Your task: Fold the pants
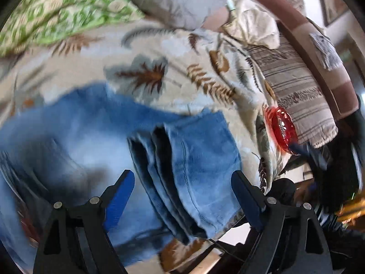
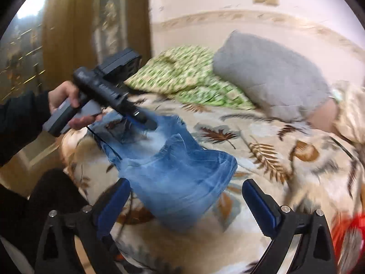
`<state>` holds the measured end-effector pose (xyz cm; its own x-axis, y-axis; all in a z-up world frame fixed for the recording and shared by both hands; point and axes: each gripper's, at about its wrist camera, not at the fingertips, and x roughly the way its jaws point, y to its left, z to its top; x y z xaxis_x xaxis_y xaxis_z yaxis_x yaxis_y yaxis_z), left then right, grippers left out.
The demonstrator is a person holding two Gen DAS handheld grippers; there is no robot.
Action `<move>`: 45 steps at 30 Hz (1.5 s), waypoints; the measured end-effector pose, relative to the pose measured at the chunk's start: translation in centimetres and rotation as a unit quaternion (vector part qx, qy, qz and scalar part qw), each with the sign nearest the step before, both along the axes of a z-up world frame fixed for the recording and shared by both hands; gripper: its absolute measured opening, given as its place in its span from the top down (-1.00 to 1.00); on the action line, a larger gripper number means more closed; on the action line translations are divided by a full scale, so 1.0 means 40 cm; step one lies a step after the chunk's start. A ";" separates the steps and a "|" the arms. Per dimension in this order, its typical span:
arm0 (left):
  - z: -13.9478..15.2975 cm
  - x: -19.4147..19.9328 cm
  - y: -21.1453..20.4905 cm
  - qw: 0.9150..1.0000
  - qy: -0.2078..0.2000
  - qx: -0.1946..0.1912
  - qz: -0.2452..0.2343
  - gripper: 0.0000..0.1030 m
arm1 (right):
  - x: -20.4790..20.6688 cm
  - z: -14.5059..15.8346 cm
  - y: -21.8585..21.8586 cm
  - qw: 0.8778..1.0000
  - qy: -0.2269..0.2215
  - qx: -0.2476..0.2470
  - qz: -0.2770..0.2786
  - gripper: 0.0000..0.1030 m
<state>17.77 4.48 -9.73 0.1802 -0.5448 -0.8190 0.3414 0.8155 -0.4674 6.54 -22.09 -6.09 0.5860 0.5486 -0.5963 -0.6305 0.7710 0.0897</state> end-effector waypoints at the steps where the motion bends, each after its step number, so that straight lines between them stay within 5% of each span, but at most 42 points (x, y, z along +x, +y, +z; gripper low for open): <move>1: -0.012 -0.006 -0.006 1.000 -0.001 0.003 0.011 -0.69 | 0.035 -0.002 -0.008 1.000 0.012 -0.005 0.017 -0.94; 7: -0.073 -0.014 -0.013 0.998 -0.010 0.009 0.067 -0.69 | 0.271 -0.079 -0.005 0.991 0.110 -0.051 0.064 -0.94; 13: -0.109 -0.007 -0.028 0.998 -0.041 0.035 0.042 -0.69 | 0.412 -0.117 0.072 0.980 0.138 -0.069 0.121 -0.87; 16: -0.126 -0.015 -0.037 0.997 -0.058 0.044 0.017 -0.69 | 0.439 -0.142 0.120 0.970 0.147 -0.099 0.165 -0.61; 19: -0.139 -0.029 -0.048 0.995 -0.081 0.057 -0.002 -0.68 | 0.456 -0.187 0.163 0.957 0.161 -0.141 0.196 -0.05; 21: -0.141 -0.038 -0.054 0.993 -0.097 0.068 -0.010 -0.49 | 0.461 -0.212 0.177 0.949 0.179 -0.148 0.213 0.19; 23: -0.136 -0.039 -0.054 0.991 -0.110 0.079 -0.011 0.41 | 0.446 -0.221 0.188 0.946 0.169 -0.160 0.225 0.34; 25: -0.114 -0.031 -0.044 0.991 -0.115 0.071 -0.018 0.83 | 0.432 -0.218 0.189 0.948 0.157 -0.169 0.218 0.48; 28: -0.055 -0.032 -0.049 0.987 -0.147 0.057 -0.043 0.83 | 0.406 -0.196 0.170 0.957 0.131 -0.171 0.194 0.58; 33: -0.004 -0.016 -0.073 0.980 -0.180 0.056 -0.059 0.83 | 0.398 -0.156 0.103 0.978 0.117 -0.126 0.115 0.59; 38: -0.160 0.061 -0.061 0.986 -0.089 0.139 -0.025 0.95 | 0.443 -0.234 0.109 0.975 0.162 -0.137 0.060 0.59; 39: -0.162 0.064 -0.042 0.990 -0.087 0.110 -0.010 0.95 | 0.452 -0.255 0.115 0.974 0.169 -0.141 0.057 0.56; 41: -0.150 0.060 -0.019 0.993 -0.078 0.085 0.007 0.92 | 0.469 -0.265 0.097 0.976 0.182 -0.118 0.037 0.27; 42: -0.139 0.054 -0.015 0.993 -0.086 0.085 0.007 0.92 | 0.474 -0.260 0.085 0.977 0.180 -0.111 0.027 -0.09; 43: -0.126 0.046 -0.011 0.991 -0.100 0.090 0.011 0.75 | 0.476 -0.256 0.076 0.978 0.175 -0.109 0.021 -0.30; 45: -0.096 0.035 0.004 0.990 -0.113 0.080 0.025 0.26 | 0.476 -0.235 0.048 0.980 0.175 -0.091 0.011 -0.36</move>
